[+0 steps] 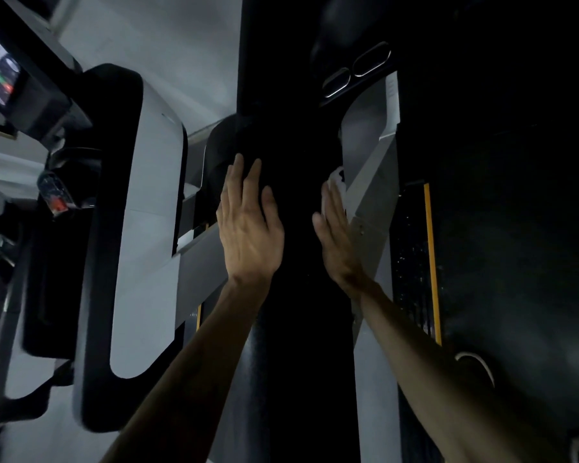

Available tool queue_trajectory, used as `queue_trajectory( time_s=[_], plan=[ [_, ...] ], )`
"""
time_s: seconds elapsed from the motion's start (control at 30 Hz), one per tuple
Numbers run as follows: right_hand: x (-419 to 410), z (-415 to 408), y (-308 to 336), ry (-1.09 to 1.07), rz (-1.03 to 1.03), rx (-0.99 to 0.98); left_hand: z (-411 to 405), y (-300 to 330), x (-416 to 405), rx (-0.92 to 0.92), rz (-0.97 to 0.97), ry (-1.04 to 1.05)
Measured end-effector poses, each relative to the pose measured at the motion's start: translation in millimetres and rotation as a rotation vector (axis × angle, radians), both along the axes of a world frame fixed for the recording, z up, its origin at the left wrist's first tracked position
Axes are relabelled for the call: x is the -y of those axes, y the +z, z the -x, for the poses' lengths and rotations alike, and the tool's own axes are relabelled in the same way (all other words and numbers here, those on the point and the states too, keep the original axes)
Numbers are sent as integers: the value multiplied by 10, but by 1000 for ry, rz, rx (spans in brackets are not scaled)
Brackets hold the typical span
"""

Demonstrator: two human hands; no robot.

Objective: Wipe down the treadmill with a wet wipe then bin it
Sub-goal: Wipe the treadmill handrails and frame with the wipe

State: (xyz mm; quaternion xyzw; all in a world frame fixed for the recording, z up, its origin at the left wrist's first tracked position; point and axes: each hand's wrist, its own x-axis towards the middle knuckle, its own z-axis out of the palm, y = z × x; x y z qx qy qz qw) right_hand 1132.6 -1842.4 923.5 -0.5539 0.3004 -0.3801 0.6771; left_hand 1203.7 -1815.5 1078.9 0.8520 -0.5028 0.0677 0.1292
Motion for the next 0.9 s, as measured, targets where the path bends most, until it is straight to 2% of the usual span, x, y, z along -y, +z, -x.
queue_trajectory(
  time_s=[0.07,0.17,0.23,0.33,0.43,0.53,0.63,0.7,0.77,0.83,0.9],
  plan=[
    [3,-32,-99,7,-23,-22,3,9,9,-38,4,1],
    [389,-154,62,33,-228,-68,11,23,11,-64,18,6],
    [612,-212,252,42,-290,-91,10,19,10,-57,22,-3],
    [522,-206,448,38,-125,-49,-10,5,13,-31,21,-8],
    [135,-61,291,15,88,3,-11,4,21,-31,17,-12],
    [155,-8,135,35,-36,-33,-1,16,26,-35,22,-13],
    [492,-144,309,60,-166,-87,-9,10,26,-28,22,-13],
    [635,-241,470,60,-128,-76,-18,1,28,-15,24,-13],
    [585,-246,534,64,-5,-58,-26,-8,31,-13,28,-12],
    [425,-174,442,59,128,-47,-26,-10,35,-15,31,-7],
    [271,-99,264,33,171,-22,-23,-10,31,-21,32,-3]
  ],
)
